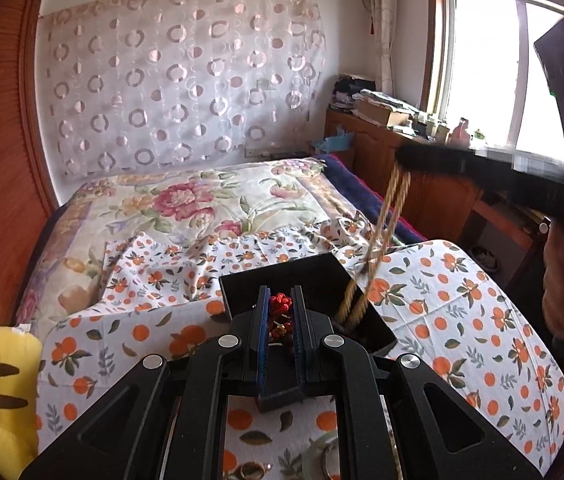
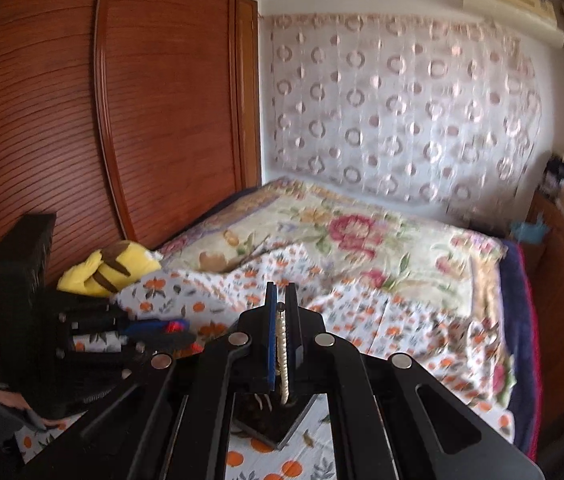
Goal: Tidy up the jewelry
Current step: 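Drop the pearls into the box with the right gripper while the left drops the red bracelet, then move the left gripper to the jade bangle and close on its rim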
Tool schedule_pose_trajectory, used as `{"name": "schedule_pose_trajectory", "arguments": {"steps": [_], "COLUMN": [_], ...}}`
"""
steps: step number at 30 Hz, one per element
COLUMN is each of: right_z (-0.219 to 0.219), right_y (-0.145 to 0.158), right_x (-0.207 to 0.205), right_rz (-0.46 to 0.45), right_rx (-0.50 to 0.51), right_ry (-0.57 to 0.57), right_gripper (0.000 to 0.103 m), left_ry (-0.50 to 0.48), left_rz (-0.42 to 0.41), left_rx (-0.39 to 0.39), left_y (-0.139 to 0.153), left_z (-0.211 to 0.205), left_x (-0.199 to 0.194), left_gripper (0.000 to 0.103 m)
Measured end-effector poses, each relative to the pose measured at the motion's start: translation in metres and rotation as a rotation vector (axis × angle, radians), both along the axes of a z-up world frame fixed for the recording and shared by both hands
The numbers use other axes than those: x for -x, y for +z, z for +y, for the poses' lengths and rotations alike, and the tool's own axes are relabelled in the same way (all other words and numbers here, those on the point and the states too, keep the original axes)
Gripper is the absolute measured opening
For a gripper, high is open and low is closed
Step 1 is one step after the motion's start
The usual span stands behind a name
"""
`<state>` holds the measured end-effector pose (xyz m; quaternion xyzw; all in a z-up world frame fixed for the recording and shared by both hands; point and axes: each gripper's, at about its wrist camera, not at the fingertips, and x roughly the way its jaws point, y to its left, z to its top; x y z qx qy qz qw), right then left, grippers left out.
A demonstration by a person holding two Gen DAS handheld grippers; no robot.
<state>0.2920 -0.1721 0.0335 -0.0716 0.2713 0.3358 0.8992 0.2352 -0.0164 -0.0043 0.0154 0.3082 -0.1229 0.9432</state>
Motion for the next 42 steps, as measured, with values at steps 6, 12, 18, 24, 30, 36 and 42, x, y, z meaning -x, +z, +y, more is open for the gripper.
{"name": "schedule_pose_trajectory", "arguments": {"steps": [6, 12, 18, 24, 30, 36, 42], "right_z": [0.003, -0.004, -0.017, -0.025, -0.03, -0.025, -0.024], "right_y": [-0.033, -0.042, -0.053, -0.07, -0.092, -0.119, -0.129], "right_x": [-0.007, -0.009, -0.004, 0.015, 0.043, 0.069, 0.081], "right_rz": [0.073, 0.087, 0.111, 0.133, 0.175, 0.217, 0.242], "right_rx": [-0.006, 0.002, -0.001, 0.008, 0.013, 0.048, 0.058], "right_ry": [0.015, 0.009, -0.008, -0.022, -0.017, -0.006, -0.001], "right_gripper": [0.006, 0.006, 0.007, 0.007, 0.007, 0.007, 0.018], "left_ry": [-0.007, -0.013, -0.019, -0.029, -0.05, -0.05, -0.048], "left_rz": [0.021, 0.031, 0.031, 0.02, 0.031, 0.095, 0.164], "left_rx": [0.006, -0.003, -0.005, -0.009, -0.02, -0.033, -0.042], "left_y": [-0.007, -0.012, -0.013, -0.011, -0.022, -0.047, -0.072], "left_z": [-0.004, -0.009, -0.013, -0.013, -0.006, 0.003, 0.011], "left_x": [-0.017, -0.024, -0.025, -0.011, 0.021, 0.043, 0.052], "left_gripper": [0.009, 0.009, 0.024, 0.029, 0.04, 0.04, 0.04]}}
